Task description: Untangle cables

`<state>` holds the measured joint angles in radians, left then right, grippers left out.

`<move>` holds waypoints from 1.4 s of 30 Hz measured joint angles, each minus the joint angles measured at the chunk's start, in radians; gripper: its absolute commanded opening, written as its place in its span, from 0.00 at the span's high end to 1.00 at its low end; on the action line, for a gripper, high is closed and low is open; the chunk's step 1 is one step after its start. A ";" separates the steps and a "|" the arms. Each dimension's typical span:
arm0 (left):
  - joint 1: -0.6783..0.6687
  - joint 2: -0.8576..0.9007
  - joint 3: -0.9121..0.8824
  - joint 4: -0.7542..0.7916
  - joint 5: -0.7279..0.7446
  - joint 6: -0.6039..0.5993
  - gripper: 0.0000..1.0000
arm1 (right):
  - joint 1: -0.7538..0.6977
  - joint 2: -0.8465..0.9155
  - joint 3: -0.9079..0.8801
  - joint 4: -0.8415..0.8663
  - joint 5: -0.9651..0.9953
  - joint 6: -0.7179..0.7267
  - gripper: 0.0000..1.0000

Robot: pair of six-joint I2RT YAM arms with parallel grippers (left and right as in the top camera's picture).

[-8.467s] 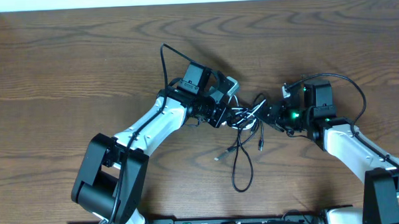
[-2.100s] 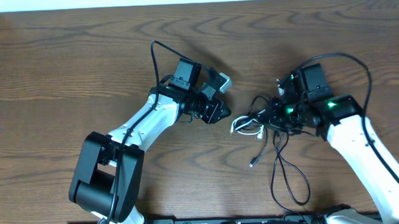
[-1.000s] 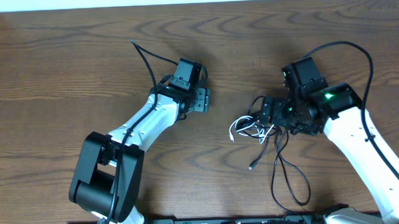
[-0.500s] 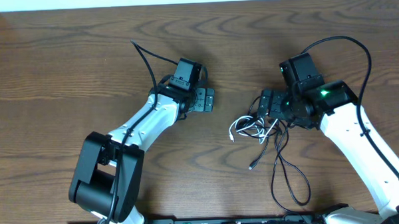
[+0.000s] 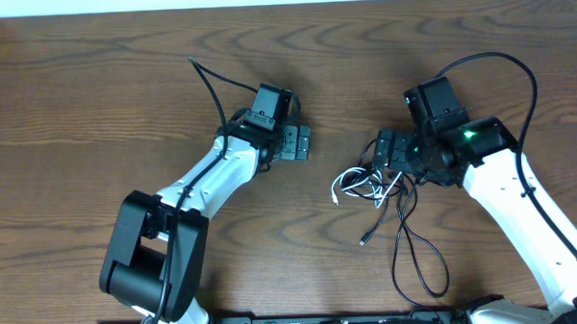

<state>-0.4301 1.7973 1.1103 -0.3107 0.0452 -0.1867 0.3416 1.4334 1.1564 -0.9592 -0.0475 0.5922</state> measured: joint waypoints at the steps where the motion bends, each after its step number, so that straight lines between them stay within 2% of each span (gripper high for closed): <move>1: 0.000 0.000 0.000 0.000 0.000 0.000 0.01 | 0.000 0.000 0.000 0.000 0.000 0.000 0.01; 13: 0.000 0.000 0.000 0.013 0.030 0.000 0.01 | 0.000 0.000 0.000 0.000 0.000 0.000 0.01; 14: 0.000 0.000 0.000 0.010 0.054 0.000 0.07 | 0.000 0.000 0.000 0.000 0.000 0.000 0.01; 16: 0.000 -0.009 0.000 -0.005 0.112 -0.007 0.53 | 0.000 0.000 0.000 0.000 0.000 0.000 0.01; 17: 0.000 -0.021 0.000 -0.016 0.145 -0.002 0.64 | 0.000 0.000 0.000 0.000 0.000 0.000 0.01; 21: -0.008 -0.128 0.000 -0.057 0.257 -0.010 0.79 | 0.000 0.000 0.000 0.000 0.000 0.000 0.01; 25: -0.059 -0.254 0.000 -0.130 0.310 -0.023 0.77 | 0.000 0.000 0.000 0.000 0.001 0.000 0.01; 27: -0.104 -0.287 0.000 -0.159 0.323 -0.023 0.69 | 0.000 0.000 0.000 0.000 0.001 0.000 0.01; 32: -0.210 -0.282 0.000 -0.180 0.335 -0.027 0.55 | 0.000 0.000 0.000 0.000 0.001 0.000 0.01; 42: -0.387 -0.246 0.000 -0.187 0.133 -0.018 0.54 | 0.000 0.000 0.000 0.000 0.003 0.000 0.01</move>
<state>-0.8173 1.5513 1.1107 -0.4973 0.1780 -0.2043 0.3420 1.4334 1.1561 -0.9592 -0.0448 0.5922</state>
